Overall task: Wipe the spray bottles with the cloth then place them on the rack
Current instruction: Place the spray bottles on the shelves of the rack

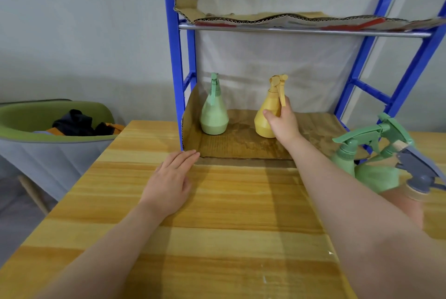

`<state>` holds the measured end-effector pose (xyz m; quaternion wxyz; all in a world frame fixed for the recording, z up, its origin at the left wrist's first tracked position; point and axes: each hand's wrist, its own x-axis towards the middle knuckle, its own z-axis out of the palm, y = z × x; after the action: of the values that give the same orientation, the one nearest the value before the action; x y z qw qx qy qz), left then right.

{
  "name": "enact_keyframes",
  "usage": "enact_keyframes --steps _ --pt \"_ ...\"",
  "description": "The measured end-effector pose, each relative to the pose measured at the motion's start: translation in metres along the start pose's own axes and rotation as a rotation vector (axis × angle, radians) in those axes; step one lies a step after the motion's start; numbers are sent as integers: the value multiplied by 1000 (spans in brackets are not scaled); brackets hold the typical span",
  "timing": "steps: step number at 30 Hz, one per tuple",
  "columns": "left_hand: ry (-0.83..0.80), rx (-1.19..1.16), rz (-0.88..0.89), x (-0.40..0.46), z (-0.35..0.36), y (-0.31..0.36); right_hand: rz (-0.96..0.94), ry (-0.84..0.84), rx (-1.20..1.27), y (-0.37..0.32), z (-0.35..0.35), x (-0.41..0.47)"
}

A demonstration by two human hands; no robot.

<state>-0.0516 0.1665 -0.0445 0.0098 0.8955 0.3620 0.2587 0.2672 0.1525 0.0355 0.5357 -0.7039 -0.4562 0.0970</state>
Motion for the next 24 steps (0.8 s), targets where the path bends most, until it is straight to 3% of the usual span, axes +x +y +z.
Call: enact_keyframes --steps 8,18,24 --pt "-16 -15 11 0 -2 0 31 44 -233 -10 -15 -36" --pt "-26 -7 22 -3 -1 0 -46 -55 -383 -24 -61 -159" --pt "-53 -10 7 -5 -3 3 -25 95 -321 -7 -93 -210"
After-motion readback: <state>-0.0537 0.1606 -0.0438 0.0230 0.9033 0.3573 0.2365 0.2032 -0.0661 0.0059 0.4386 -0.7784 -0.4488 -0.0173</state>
